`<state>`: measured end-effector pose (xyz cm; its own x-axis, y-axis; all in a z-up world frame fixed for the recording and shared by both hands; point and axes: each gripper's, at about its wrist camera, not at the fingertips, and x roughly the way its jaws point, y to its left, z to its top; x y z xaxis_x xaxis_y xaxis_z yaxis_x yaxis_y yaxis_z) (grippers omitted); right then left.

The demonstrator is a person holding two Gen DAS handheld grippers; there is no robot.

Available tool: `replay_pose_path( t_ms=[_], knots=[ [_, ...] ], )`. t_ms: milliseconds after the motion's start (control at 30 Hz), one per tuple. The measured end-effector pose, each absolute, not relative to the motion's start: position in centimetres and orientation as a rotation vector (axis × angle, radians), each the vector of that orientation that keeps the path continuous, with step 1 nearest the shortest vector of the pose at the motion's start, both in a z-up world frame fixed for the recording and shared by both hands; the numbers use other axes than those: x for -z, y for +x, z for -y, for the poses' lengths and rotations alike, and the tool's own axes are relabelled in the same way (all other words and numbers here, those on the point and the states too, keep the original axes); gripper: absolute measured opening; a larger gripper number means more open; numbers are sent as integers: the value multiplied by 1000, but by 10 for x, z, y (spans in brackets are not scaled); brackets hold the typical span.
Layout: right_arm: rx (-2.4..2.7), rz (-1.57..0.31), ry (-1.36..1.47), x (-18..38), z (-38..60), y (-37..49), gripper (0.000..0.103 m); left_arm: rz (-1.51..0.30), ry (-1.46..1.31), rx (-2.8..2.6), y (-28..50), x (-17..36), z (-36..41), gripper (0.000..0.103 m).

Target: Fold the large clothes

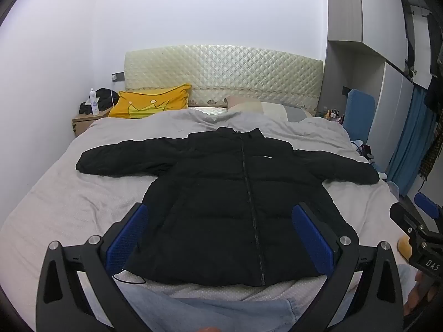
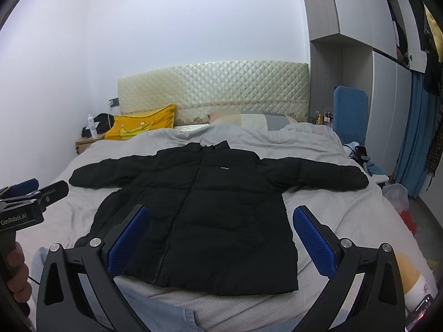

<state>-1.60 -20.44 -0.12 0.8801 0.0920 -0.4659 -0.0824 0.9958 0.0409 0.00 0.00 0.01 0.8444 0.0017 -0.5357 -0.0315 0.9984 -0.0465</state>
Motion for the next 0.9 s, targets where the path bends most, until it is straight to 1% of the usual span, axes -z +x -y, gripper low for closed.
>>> replay_pose_path(
  t_ms=[900],
  knots=[
    [-81,-468,26,-3,209,-24,103,-564,-52,-12,-5,-5,-1,103]
  ],
)
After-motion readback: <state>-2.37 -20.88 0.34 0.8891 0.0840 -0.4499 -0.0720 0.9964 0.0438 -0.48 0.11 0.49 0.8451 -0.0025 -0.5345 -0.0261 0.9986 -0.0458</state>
